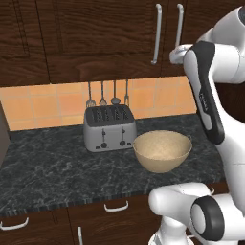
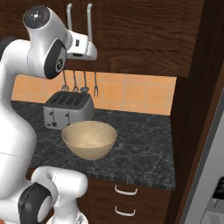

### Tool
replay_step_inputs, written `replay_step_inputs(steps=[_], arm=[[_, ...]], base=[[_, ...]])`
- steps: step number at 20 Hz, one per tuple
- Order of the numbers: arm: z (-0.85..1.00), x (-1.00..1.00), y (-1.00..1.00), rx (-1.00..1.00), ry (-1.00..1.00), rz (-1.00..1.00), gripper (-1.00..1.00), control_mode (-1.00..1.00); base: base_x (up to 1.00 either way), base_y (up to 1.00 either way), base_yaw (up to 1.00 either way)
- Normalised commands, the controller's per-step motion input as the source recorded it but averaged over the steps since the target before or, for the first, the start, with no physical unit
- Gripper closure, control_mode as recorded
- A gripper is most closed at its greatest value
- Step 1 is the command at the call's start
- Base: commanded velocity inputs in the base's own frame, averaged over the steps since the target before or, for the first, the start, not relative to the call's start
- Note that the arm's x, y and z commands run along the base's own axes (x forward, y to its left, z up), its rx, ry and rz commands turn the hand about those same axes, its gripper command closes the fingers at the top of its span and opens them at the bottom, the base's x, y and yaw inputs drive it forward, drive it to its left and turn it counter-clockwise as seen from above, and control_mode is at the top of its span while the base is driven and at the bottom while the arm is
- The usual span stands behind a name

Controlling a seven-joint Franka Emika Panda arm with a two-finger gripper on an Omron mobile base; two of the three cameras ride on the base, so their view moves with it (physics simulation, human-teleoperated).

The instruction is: Open the cabinet, pick up the bread from the cabinet and place it in the basket. Then move the basket to the dining counter.

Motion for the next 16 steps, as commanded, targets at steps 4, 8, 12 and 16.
replay_step_inputs(steps=[4,8,12,16], arm=[[0.31,0.25,-0.04,0.0,-0.26,0.0,-1.0,-1.0],[0.2,0.32,-0.1,0.0,-0.13,0.0,-1.0,-1.0],[0.05,0.44,-0.12,0.0,0.0,0.0,-1.0,-1.0],[0.06,0.5,-0.1,0.0,0.0,0.0,-1.0,-1.0]], base=[[0.0,0.0,0.0],[0.0,0.0,0.0],[0.0,0.0,0.0],[0.0,0.0,0.0]])
